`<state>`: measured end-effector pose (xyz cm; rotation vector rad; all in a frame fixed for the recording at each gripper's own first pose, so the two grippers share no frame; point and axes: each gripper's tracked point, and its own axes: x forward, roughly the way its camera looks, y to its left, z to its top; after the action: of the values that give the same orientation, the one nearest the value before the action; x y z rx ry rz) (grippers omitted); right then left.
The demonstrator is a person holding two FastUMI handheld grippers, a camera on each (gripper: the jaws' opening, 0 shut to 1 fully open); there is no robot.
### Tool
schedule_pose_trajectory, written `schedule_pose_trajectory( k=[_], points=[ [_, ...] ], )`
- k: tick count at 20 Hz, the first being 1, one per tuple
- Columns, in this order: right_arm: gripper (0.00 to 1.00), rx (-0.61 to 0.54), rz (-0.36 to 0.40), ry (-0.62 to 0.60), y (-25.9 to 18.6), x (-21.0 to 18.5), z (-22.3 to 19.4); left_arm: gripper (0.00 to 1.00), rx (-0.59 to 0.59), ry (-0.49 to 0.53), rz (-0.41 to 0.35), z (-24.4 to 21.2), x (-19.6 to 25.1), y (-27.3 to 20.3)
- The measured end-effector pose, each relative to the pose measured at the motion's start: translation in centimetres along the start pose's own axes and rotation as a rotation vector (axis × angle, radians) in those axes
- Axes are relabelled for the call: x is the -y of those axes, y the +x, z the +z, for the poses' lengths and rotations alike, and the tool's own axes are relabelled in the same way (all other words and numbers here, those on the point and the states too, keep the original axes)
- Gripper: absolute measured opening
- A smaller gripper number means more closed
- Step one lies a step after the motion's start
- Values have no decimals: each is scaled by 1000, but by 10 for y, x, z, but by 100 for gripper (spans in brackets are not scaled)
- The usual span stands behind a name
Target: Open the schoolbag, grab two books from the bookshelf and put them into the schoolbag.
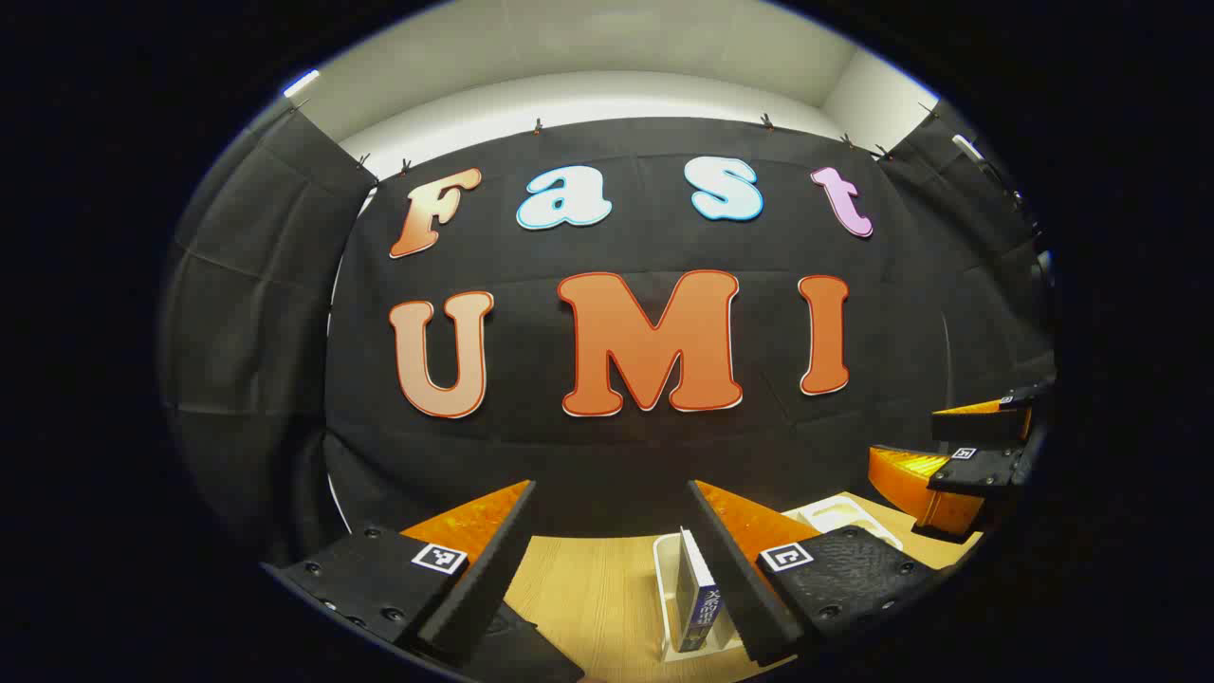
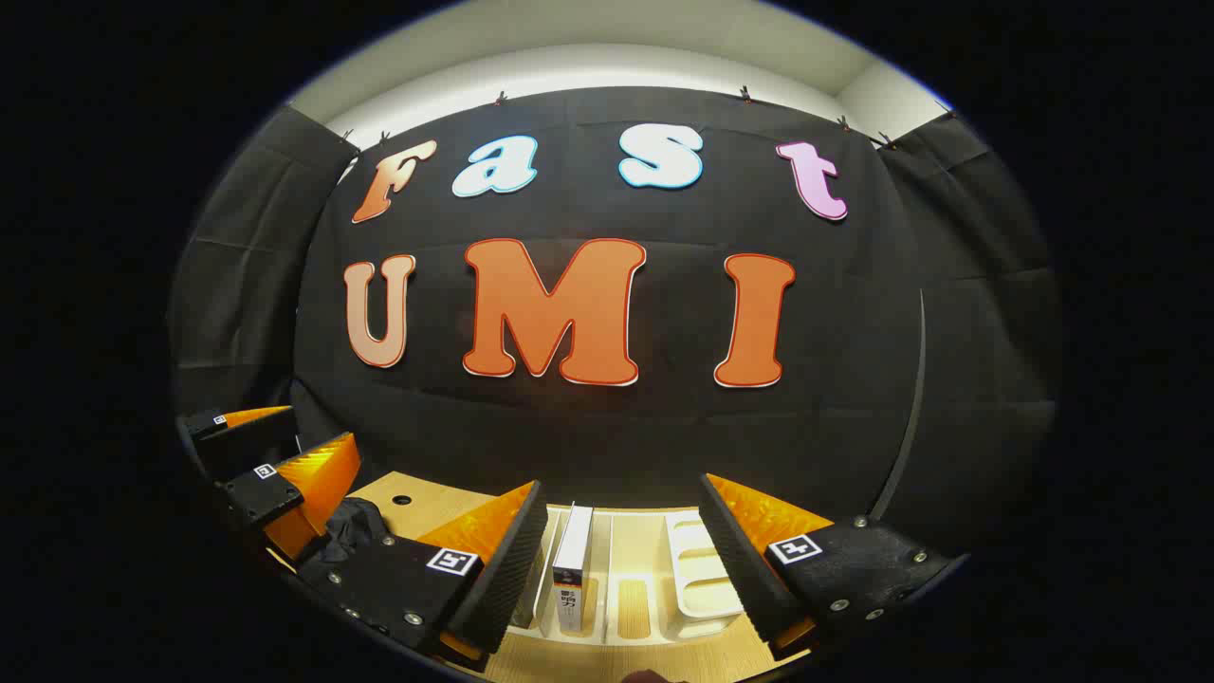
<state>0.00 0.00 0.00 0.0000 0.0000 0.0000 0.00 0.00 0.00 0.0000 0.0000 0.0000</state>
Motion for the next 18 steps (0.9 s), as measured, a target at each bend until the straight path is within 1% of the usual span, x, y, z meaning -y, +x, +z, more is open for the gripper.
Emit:
schedule_pose_trajectory(
  k=[1,9,10,11,18],
  points=[
    [95,1,-1,2,0,1,0,96,2,-1,-2,1,1,1],
    [95,0,-9,-3,1,6,-2,96,-6,-6,-5,-3,4,4],
    [95,-3,-8,-3,1,5,-2,100,-7,-7,-5,-3,3,5],
    [95,-5,-8,-2,2,5,-3,96,-10,-7,-6,-3,4,5],
    [95,-13,-5,-6,0,4,-6,96,-22,-6,-3,-8,2,4]
  ],
)
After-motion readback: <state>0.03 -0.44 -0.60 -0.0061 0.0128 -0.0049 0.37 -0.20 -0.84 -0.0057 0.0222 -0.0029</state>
